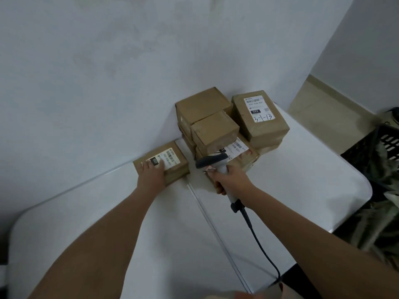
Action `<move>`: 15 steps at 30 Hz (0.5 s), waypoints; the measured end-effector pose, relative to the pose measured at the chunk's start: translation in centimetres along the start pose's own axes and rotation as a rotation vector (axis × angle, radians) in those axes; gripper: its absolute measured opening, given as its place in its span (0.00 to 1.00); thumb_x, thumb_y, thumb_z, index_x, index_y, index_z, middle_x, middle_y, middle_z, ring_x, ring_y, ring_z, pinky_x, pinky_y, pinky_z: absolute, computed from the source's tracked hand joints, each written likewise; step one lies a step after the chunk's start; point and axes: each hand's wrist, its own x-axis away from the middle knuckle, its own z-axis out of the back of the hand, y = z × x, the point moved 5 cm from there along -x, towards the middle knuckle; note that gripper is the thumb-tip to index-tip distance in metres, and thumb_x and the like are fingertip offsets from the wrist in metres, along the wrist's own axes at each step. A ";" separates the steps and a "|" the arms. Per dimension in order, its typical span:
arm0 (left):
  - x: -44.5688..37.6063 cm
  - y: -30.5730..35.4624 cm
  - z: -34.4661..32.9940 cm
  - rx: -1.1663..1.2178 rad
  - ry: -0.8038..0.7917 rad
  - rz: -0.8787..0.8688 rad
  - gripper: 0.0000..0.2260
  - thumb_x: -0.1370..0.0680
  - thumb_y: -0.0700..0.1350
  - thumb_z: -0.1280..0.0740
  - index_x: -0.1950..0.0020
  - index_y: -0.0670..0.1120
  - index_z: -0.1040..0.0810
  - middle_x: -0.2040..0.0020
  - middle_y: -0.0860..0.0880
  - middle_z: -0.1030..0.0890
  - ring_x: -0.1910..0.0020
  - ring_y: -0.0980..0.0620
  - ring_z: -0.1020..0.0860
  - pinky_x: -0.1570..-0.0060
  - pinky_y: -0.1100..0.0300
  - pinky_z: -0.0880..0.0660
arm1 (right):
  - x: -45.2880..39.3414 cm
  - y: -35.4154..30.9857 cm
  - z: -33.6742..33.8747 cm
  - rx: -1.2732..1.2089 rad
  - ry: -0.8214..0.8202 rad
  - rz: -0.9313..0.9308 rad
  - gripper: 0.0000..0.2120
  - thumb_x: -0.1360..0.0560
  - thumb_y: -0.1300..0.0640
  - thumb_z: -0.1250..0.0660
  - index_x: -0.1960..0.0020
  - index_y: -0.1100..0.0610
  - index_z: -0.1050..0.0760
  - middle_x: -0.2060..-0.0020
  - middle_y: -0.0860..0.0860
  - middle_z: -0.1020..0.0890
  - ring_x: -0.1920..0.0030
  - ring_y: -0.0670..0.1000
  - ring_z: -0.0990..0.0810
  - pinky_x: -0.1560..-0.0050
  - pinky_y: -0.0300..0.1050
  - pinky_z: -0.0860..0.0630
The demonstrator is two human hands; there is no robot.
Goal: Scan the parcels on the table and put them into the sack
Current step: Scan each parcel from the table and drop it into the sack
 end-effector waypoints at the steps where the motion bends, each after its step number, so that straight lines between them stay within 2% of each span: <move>1: 1.2 0.6 -0.1 -0.020 -0.009 -0.004 0.26 0.18 0.48 0.45 0.21 0.45 0.47 0.28 0.30 0.37 0.27 0.33 0.39 0.27 0.41 0.46 | 0.3 0.2 -0.1 -0.006 -0.008 0.001 0.11 0.24 0.52 0.30 0.57 0.59 0.25 0.70 0.52 0.20 0.73 0.46 0.22 0.70 0.38 0.26; 6: 7.0 3.6 -0.4 -0.063 -0.079 0.000 0.27 0.19 0.46 0.45 0.20 0.44 0.48 0.30 0.32 0.33 0.30 0.36 0.34 0.27 0.44 0.42 | 2.5 1.1 -0.1 -0.014 -0.029 0.003 0.11 0.24 0.52 0.30 0.57 0.60 0.24 0.68 0.53 0.20 0.71 0.48 0.22 0.68 0.40 0.25; 9: 10.8 5.8 0.1 -0.060 -0.135 0.012 0.27 0.19 0.46 0.45 0.20 0.43 0.48 0.31 0.35 0.31 0.31 0.37 0.33 0.28 0.43 0.44 | 3.9 1.9 0.1 -0.023 -0.040 0.000 0.10 0.24 0.54 0.30 0.55 0.61 0.23 0.68 0.54 0.20 0.71 0.48 0.22 0.67 0.40 0.24; 13: 14.4 8.6 -0.2 -0.064 -0.187 -0.009 0.29 0.19 0.53 0.44 0.21 0.43 0.47 0.28 0.36 0.34 0.29 0.38 0.35 0.29 0.39 0.46 | 5.5 3.2 0.6 -0.021 -0.042 0.006 0.10 0.24 0.53 0.30 0.55 0.61 0.23 0.68 0.53 0.20 0.70 0.48 0.21 0.67 0.40 0.23; 15: 14.4 8.8 0.1 0.055 -0.171 -0.034 0.28 0.19 0.57 0.43 0.23 0.46 0.40 0.27 0.38 0.37 0.29 0.39 0.37 0.30 0.40 0.43 | 6.4 3.9 1.1 -0.022 -0.033 0.002 0.11 0.24 0.52 0.30 0.54 0.61 0.23 0.68 0.53 0.19 0.71 0.48 0.21 0.68 0.39 0.24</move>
